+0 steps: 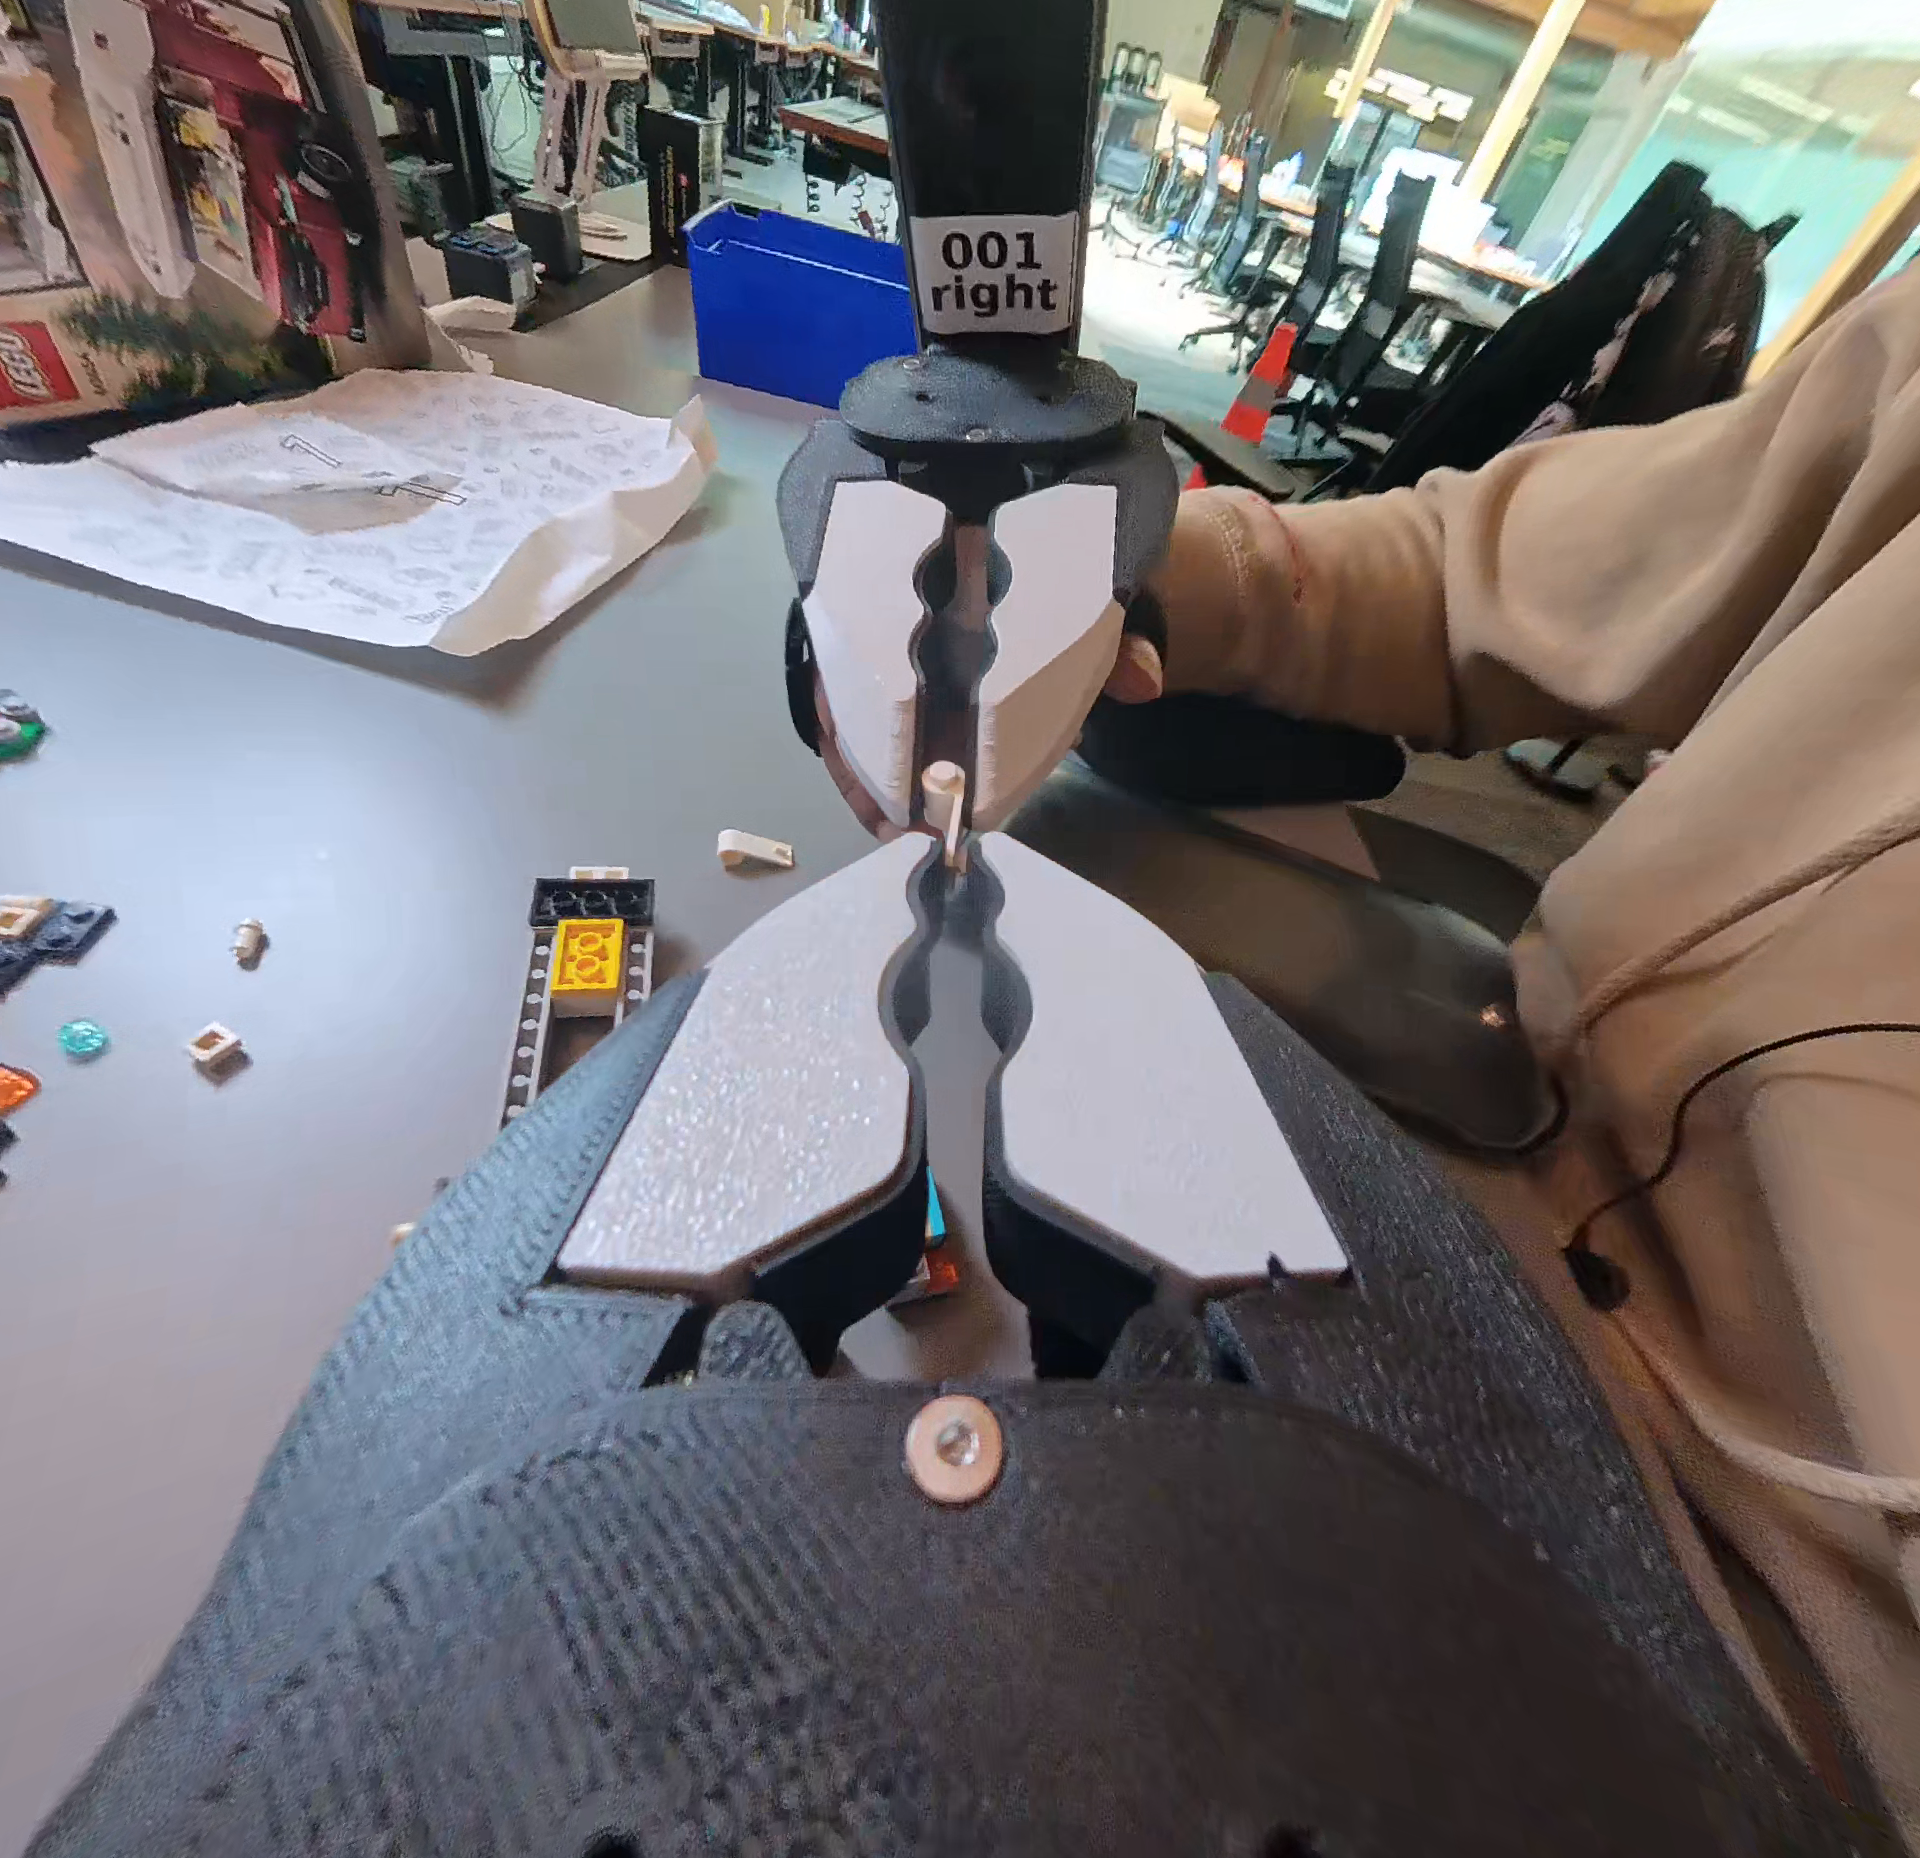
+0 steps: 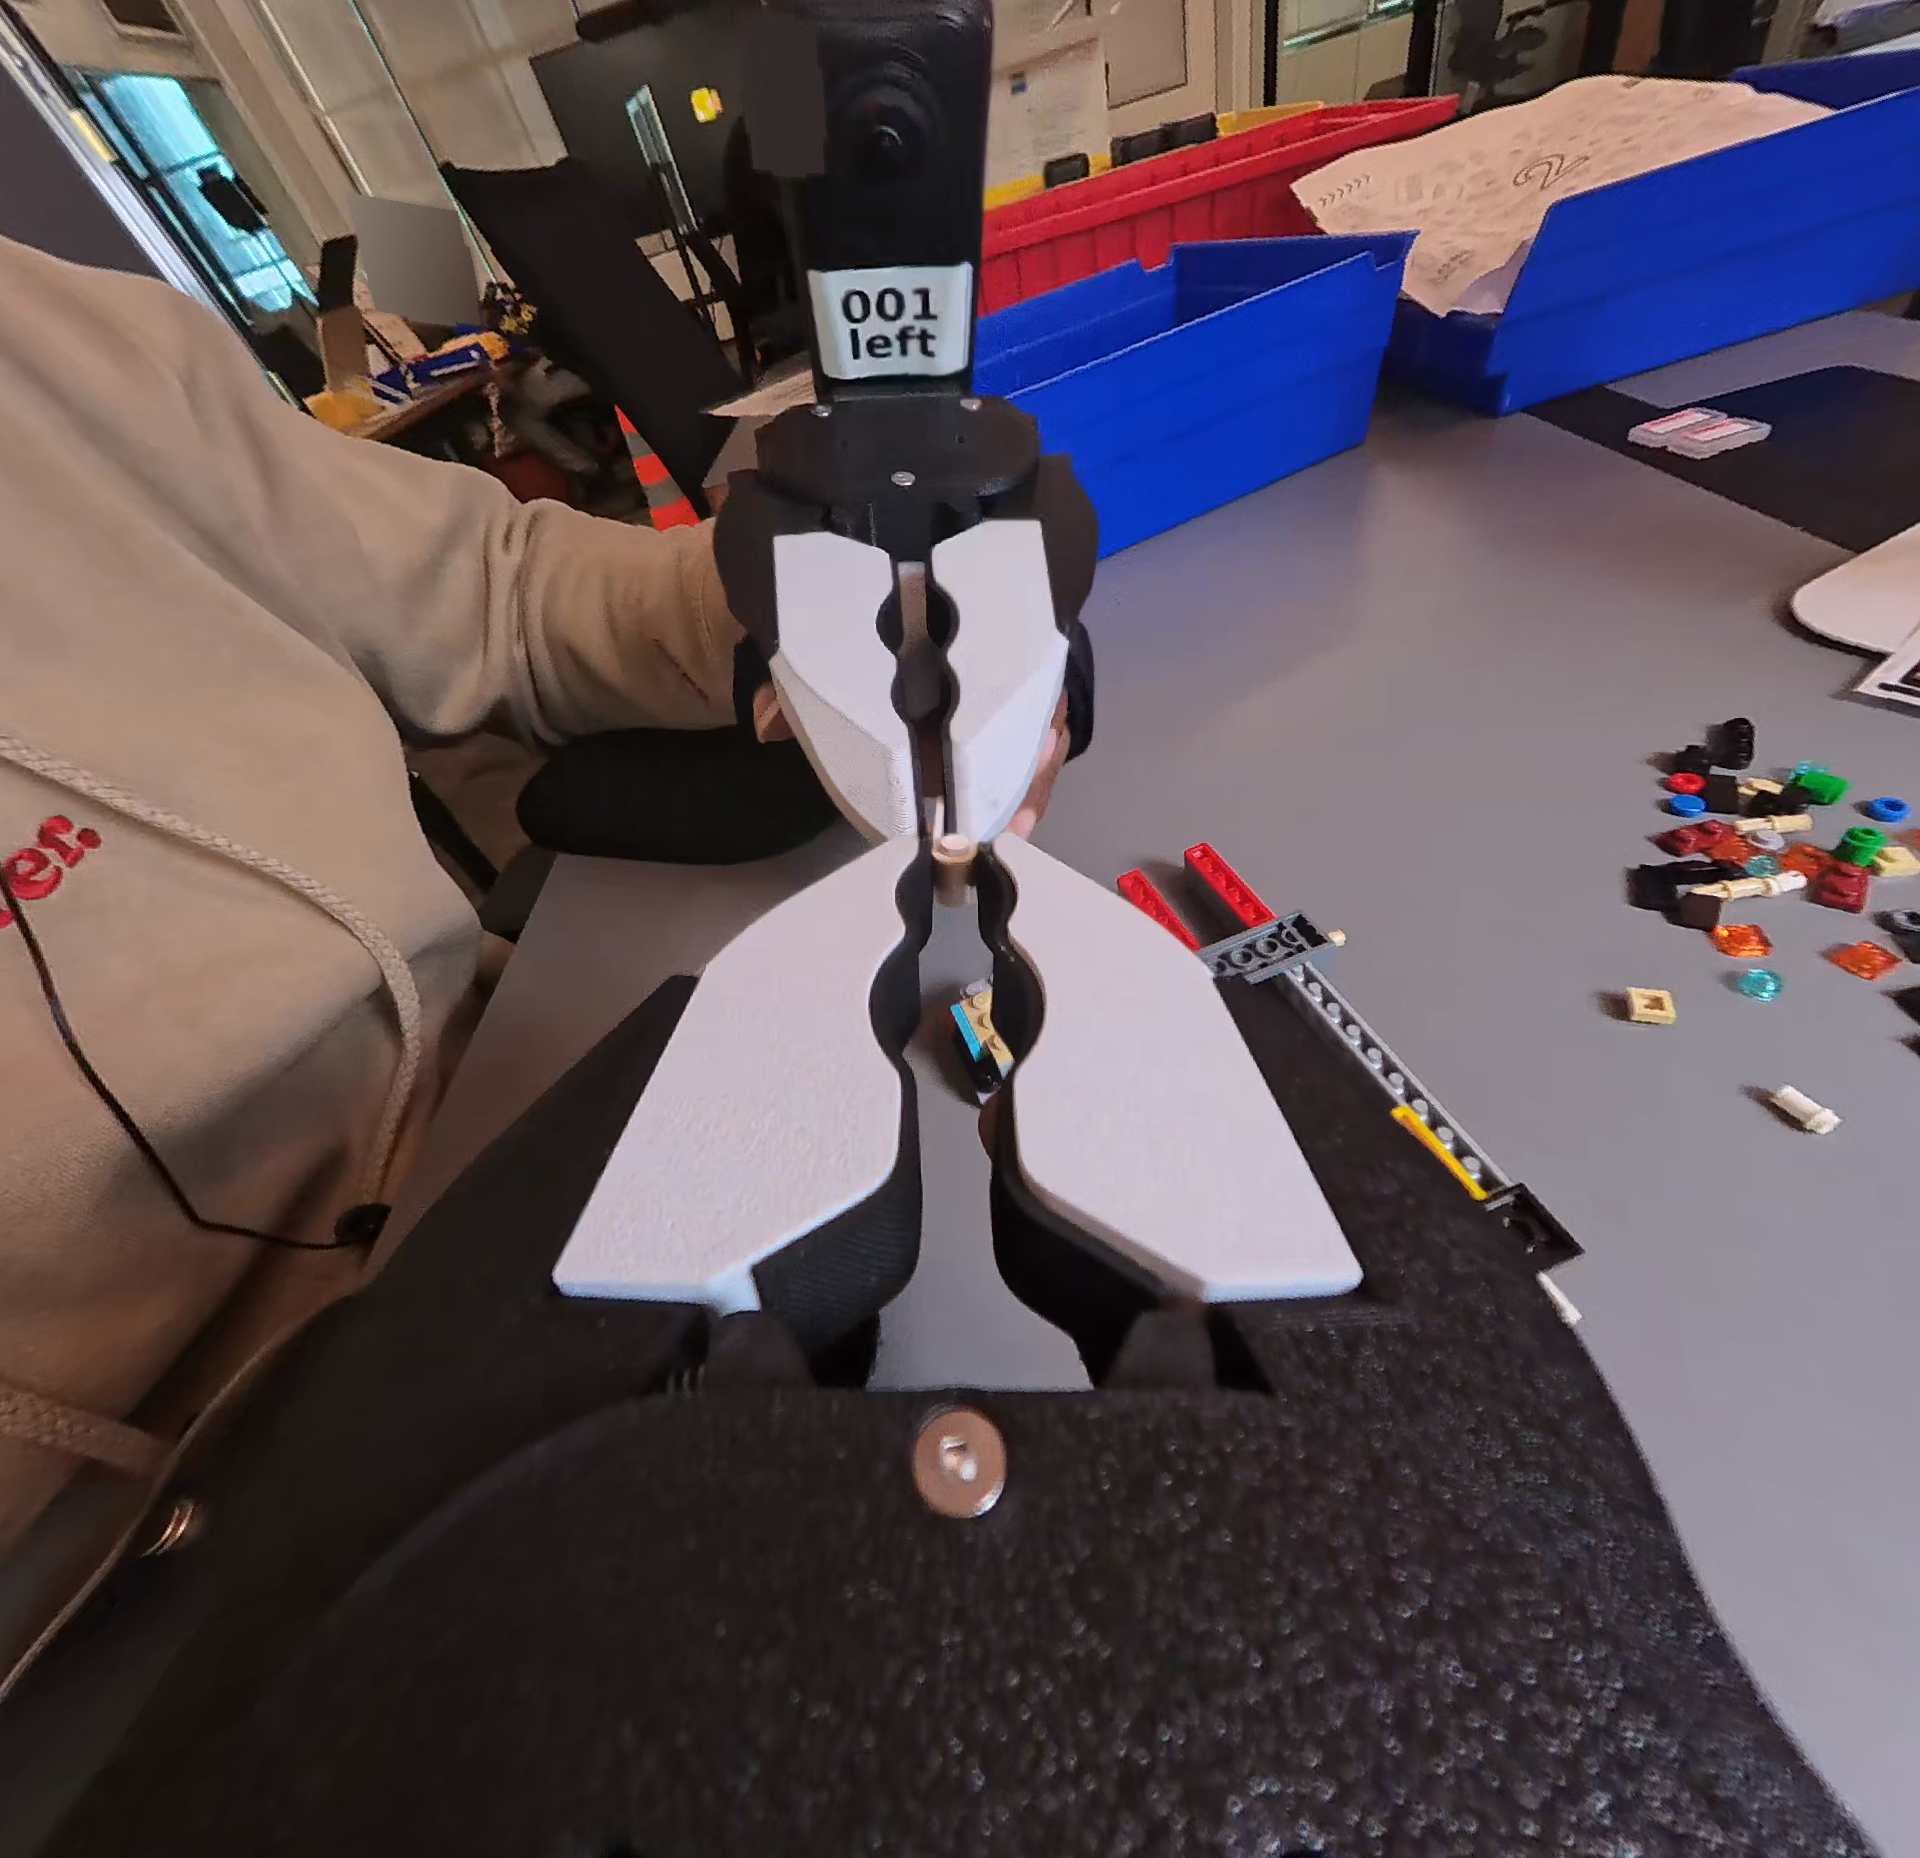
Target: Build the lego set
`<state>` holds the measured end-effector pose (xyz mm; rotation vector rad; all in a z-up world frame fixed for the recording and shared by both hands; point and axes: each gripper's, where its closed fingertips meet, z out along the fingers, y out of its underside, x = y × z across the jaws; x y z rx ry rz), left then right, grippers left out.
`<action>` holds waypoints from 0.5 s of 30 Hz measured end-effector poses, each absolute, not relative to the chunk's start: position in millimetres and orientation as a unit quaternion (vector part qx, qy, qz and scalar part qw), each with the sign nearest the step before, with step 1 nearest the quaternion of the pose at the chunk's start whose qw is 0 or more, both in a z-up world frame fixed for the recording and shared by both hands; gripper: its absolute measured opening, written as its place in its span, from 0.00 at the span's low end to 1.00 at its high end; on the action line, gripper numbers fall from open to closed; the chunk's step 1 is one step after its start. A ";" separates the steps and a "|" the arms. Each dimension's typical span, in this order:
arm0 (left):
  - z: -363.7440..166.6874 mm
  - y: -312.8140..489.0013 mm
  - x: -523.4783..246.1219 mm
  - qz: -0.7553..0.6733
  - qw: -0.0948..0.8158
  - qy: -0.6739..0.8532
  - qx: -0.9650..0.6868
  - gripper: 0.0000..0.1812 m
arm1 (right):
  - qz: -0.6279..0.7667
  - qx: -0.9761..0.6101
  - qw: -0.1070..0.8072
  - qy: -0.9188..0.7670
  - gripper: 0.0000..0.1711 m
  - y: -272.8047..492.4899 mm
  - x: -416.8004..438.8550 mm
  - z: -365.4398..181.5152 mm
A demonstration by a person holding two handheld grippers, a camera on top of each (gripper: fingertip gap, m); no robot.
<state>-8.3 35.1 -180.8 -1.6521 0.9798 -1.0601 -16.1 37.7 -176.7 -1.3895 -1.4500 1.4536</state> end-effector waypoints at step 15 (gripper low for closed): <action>-223.3 50.9 -26.4 -0.302 0.427 0.437 -0.732 0.02 | 0.236 -0.668 0.240 -0.664 0.14 115.1 68.1 -270.5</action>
